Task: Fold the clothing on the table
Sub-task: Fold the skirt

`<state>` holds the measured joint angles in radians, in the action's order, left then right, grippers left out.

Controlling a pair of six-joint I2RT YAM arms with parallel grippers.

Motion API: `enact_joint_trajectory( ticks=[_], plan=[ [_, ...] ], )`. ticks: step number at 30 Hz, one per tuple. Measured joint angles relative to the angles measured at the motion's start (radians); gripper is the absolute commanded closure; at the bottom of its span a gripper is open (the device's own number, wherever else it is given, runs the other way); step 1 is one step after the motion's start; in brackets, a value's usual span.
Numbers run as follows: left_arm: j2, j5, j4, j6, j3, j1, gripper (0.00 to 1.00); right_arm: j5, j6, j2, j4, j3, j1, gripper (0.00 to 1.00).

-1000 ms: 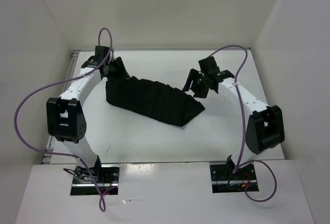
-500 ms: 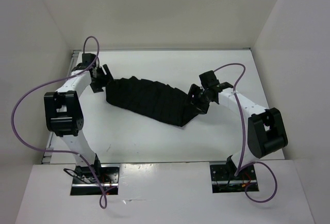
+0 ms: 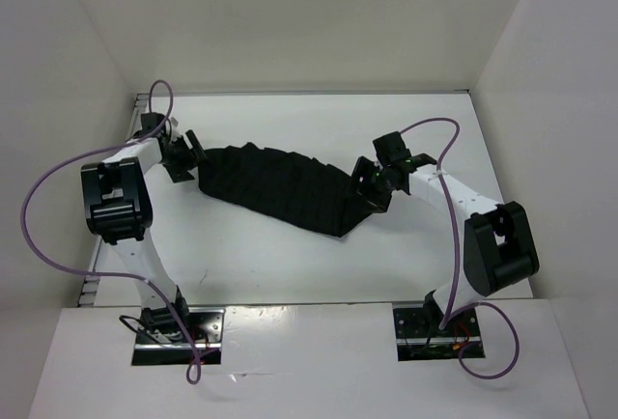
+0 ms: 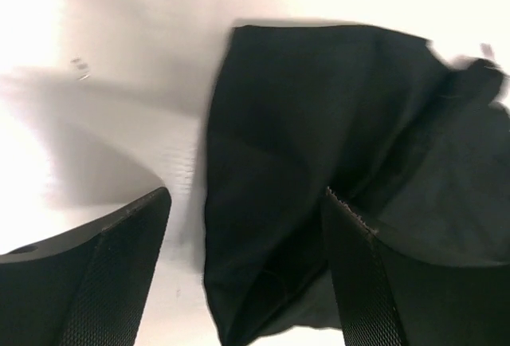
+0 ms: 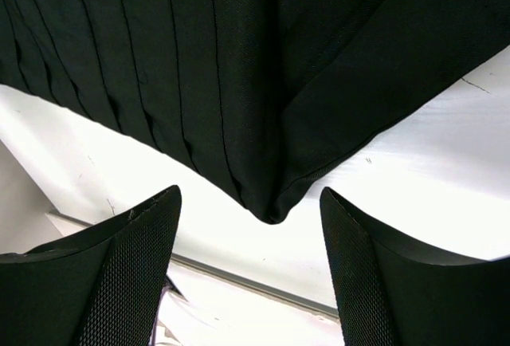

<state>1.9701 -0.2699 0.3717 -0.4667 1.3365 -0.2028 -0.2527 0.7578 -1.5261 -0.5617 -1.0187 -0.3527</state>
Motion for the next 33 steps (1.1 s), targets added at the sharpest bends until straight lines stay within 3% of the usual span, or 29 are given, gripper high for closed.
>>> enact_joint_trajectory(
  ticks=[9,12,16,20,28,30,31,33],
  plan=[
    [0.031,-0.311,-0.12,-0.008,-0.045,-0.059,0.16,0.0,-0.008,0.0,0.002,0.0,0.0,0.24],
    [0.049,-0.406,-0.145,-0.011,-0.05,-0.058,0.12,0.0,-0.008,0.0,0.002,0.0,0.0,0.24],
    [0.057,-0.484,-0.156,-0.01,-0.067,-0.055,0.12,0.0,-0.008,0.0,0.002,0.0,0.0,0.24],
    [0.063,-0.51,-0.143,-0.003,-0.071,-0.04,0.21,0.001,-0.008,-0.002,0.002,0.0,0.0,0.24],
    [0.092,-0.55,-0.111,0.01,-0.087,-0.003,0.6,0.001,-0.009,-0.003,0.002,0.0,0.0,0.24],
    [0.092,-0.546,-0.095,0.021,-0.101,0.019,0.93,-0.003,-0.017,-0.003,0.002,0.0,0.0,0.26],
    [0.093,-0.542,-0.085,0.021,-0.108,0.034,1.0,-0.006,-0.022,-0.003,0.002,-0.002,0.0,0.29],
    [0.092,-0.537,-0.074,0.021,-0.121,0.063,1.0,-0.021,-0.04,-0.008,0.0,-0.018,-0.01,0.53]
  ],
)
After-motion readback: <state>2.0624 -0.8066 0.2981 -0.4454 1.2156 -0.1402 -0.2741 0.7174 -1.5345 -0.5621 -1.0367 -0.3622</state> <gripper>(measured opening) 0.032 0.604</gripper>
